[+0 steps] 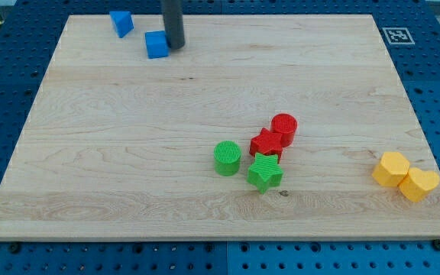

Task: Move the blue cube up a bit

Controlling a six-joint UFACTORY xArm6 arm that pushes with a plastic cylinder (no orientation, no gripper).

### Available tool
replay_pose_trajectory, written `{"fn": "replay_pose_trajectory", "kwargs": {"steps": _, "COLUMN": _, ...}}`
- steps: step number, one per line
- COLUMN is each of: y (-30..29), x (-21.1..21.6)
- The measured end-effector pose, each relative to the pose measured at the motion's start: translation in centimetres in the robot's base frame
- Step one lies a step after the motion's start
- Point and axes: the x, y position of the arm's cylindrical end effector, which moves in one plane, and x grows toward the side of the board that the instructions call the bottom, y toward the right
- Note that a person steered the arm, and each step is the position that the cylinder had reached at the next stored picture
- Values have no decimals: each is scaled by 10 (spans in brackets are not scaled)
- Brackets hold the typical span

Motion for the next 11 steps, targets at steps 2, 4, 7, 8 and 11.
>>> {"fn": "replay_pose_trajectory", "kwargs": {"steps": 2, "y": -46, "x": 0}}
{"fn": "replay_pose_trajectory", "kwargs": {"steps": 4, "y": -10, "x": 3}}
{"fn": "replay_pose_trajectory", "kwargs": {"steps": 7, "y": -54, "x": 55}}
{"fn": "replay_pose_trajectory", "kwargs": {"steps": 8, "y": -62, "x": 49}}
{"fn": "replay_pose_trajectory", "kwargs": {"steps": 11, "y": -75, "x": 32}}
